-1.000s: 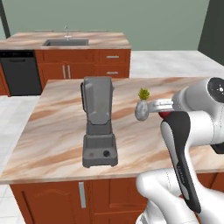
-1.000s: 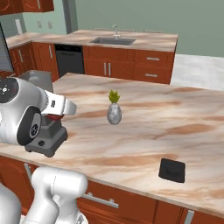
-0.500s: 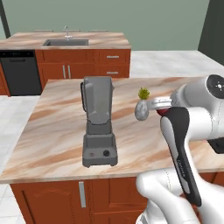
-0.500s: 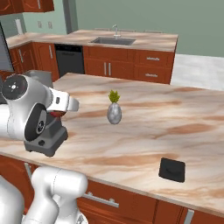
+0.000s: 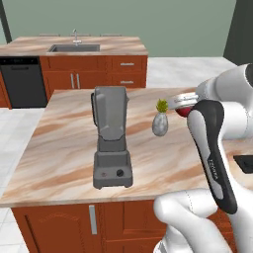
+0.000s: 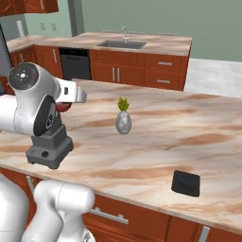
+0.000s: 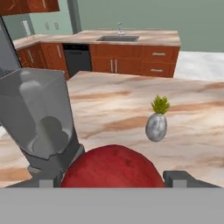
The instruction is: Grab the lime and onion from the fridge, place them in the blender, close the lid, and turn on the blender to create a marinade.
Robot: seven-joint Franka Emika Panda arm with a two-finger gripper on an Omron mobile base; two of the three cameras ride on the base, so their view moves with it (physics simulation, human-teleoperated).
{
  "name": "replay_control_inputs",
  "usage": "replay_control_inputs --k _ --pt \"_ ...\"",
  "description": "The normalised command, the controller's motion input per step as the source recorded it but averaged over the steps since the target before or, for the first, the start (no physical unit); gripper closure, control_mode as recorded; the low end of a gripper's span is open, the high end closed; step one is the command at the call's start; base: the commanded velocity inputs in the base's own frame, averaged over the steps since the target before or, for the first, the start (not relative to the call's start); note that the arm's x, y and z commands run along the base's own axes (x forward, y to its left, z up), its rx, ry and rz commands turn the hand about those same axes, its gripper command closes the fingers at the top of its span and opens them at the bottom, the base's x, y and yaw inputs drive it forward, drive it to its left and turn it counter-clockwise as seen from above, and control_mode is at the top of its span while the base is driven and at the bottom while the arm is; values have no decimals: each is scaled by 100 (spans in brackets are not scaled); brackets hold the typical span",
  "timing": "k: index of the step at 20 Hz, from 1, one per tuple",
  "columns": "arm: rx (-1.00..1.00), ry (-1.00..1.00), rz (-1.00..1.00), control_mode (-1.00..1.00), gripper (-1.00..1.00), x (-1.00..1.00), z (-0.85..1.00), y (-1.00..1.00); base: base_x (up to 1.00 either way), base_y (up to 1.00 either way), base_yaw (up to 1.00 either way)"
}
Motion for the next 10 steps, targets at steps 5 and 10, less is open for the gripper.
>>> replay_control_inputs --k 5,10 --pt "-6 0 11 -100 100 12 56 34 0 0 0" --pt "-12 1 13 -100 100 4 37 54 0 0 0"
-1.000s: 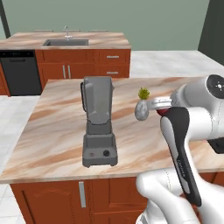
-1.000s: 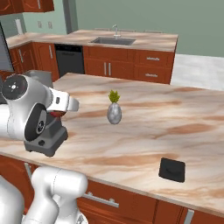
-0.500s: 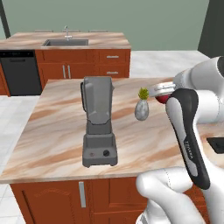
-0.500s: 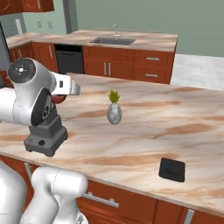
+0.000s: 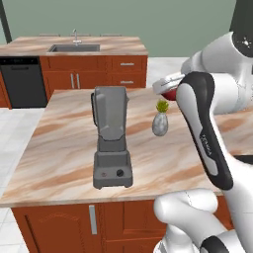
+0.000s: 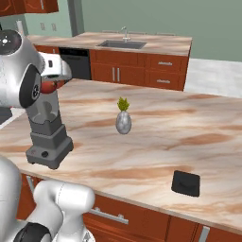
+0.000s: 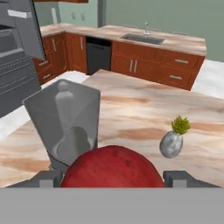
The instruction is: Grab the lime and onion from the fridge, place them in the blender, close the lid, and turn on the blender to create a marinade.
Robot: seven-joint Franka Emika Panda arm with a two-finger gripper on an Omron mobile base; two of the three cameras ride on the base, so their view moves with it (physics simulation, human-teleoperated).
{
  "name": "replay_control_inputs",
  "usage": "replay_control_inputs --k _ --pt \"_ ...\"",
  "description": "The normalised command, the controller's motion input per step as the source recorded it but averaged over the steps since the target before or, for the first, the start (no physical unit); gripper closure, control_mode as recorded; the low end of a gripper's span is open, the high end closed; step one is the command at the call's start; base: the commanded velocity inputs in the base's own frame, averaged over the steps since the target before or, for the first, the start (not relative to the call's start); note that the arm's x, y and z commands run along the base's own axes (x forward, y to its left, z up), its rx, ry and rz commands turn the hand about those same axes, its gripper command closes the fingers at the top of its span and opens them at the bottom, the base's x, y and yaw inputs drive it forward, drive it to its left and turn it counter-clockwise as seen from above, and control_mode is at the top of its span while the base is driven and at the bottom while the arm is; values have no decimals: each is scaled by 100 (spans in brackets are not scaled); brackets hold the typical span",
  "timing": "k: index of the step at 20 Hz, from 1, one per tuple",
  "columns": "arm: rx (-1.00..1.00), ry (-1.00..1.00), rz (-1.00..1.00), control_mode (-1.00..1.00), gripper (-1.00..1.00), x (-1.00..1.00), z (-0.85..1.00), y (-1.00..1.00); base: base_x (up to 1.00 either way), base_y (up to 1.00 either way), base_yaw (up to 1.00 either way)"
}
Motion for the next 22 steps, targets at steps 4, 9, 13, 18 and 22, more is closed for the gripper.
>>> replay_control_inputs --k 4,9,13,18,22 --pt "-11 0 11 -100 100 10 17 50 0 0 0" --pt "-8 1 9 -100 100 37 1 57 0 0 0" --pt "-5 0 10 -100 100 56 -14 59 0 0 0" --pt "-4 0 10 -100 100 64 -22 55 0 0 0" --pt "0 0 9 -100 100 71 -31 40 0 0 0"
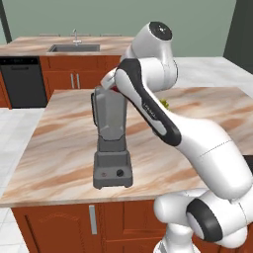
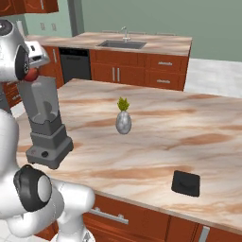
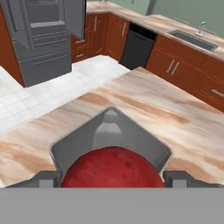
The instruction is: Grab the lime and onion from the fridge, place them in the blender, close the lid, and turn on the blender to create a marinade.
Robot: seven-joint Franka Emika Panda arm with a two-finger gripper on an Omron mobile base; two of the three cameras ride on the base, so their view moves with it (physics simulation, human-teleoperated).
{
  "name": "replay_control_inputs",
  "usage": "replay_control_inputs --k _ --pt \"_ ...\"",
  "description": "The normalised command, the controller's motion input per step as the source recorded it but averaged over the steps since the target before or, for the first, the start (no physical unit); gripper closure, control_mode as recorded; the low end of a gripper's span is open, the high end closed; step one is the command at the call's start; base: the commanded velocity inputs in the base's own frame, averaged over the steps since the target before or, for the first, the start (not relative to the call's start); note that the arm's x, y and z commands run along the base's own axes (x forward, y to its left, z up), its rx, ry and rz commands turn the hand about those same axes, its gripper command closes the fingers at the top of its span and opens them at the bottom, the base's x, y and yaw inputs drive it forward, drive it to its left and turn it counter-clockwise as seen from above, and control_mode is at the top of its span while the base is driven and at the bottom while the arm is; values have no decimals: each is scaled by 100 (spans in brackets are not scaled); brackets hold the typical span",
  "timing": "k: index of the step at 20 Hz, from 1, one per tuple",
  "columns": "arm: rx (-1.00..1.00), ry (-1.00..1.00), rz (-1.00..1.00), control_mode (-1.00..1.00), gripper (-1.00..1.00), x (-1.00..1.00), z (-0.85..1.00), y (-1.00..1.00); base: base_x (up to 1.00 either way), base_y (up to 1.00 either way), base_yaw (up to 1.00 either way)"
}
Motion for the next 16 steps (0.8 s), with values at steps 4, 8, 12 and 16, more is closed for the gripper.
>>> replay_control_inputs --k 4,8,12,16 --pt "0 0 8 -100 100 68 -32 34 0 0 0" --pt "0 0 5 -100 100 62 -30 15 0 0 0" --pt "0 0 3 -100 100 55 -27 5 0 0 0" --pt "0 0 0 -100 100 42 -26 0 0 0 0"
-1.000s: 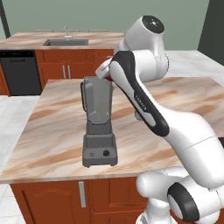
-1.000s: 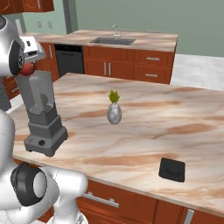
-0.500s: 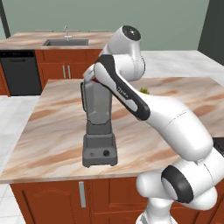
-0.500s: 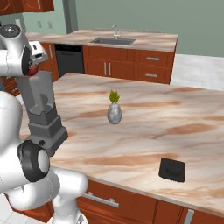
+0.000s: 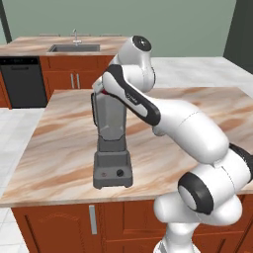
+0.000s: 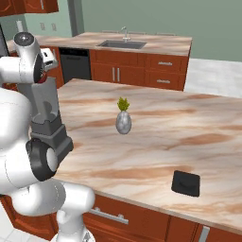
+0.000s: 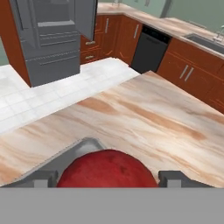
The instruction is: Grab the lime and onion from the fridge, place them in the blender, close the lid, and turn on the blender to create a marinade.
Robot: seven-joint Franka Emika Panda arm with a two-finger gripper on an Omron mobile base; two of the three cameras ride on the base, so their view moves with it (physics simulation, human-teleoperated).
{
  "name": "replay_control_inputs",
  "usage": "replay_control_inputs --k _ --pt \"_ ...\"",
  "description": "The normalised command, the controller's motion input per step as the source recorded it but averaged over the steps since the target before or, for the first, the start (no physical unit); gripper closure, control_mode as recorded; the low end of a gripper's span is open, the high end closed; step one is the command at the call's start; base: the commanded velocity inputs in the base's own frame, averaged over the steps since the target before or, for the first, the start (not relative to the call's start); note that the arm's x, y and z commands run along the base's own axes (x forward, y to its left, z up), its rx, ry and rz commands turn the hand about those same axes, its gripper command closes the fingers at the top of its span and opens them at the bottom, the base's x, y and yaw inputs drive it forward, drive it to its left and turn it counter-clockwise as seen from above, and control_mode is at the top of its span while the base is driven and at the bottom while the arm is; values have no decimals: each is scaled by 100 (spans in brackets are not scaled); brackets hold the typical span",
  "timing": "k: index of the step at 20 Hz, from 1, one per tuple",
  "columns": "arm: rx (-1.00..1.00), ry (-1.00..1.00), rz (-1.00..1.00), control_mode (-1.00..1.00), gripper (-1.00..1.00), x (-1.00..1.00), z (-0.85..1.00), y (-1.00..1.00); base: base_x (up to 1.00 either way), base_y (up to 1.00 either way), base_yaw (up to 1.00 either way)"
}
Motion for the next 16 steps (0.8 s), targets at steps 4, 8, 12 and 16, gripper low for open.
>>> replay_control_inputs --k 4,8,12,16 --pt "0 0 0 -100 100 42 -23 0 0 0 0" --pt "0 0 0 -100 100 41 -23 0 0 0 0" --pt "-2 0 0 -100 100 15 -39 0 0 0 0" --pt "-4 0 0 -100 -100 0 -50 0 0 0 0"
